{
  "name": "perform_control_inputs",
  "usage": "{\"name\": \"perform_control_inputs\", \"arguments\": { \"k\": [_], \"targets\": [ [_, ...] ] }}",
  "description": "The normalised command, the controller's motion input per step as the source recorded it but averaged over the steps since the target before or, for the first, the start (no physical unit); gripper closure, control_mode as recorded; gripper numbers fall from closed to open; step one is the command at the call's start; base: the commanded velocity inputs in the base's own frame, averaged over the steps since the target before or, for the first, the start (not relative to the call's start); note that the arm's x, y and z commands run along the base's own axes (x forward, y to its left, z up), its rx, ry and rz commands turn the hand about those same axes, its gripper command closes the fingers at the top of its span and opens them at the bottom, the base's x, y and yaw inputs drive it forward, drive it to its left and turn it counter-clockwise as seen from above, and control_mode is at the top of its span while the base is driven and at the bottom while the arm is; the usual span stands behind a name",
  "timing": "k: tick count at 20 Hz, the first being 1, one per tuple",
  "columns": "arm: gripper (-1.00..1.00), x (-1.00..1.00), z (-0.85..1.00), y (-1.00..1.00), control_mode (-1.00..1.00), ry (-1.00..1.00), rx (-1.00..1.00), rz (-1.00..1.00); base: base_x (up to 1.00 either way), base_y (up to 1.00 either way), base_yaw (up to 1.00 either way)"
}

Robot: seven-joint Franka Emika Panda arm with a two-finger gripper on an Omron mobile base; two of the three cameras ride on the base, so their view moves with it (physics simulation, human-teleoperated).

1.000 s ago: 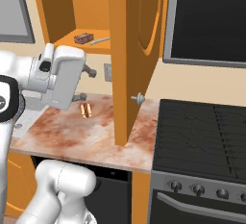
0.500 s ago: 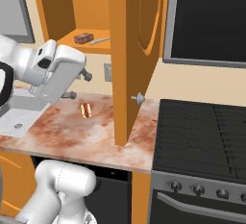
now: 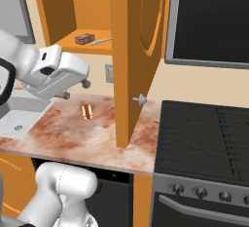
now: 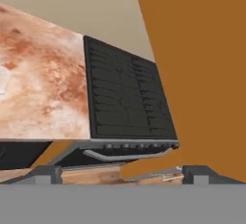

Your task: Pick the bar soap and dish brush from the cabinet and place them on the counter.

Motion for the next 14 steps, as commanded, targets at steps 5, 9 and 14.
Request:
{"name": "perform_control_inputs", "arguments": {
  "k": [5,9,14],
  "targets": [
    [-1.0,0.17,0.0,0.27,-1.0,-0.15,0.01,-0.03,0.0,0.0,0.0],
    [-1.0,0.28,0.03,0.14,-1.0,-0.08,0.03,-0.04,0.0,0.0,0.0],
    [-1.0,0.28,0.08,0.02,-1.0,-0.03,0.11,0.0,0.0,0.0,0.0]
  ]
}}
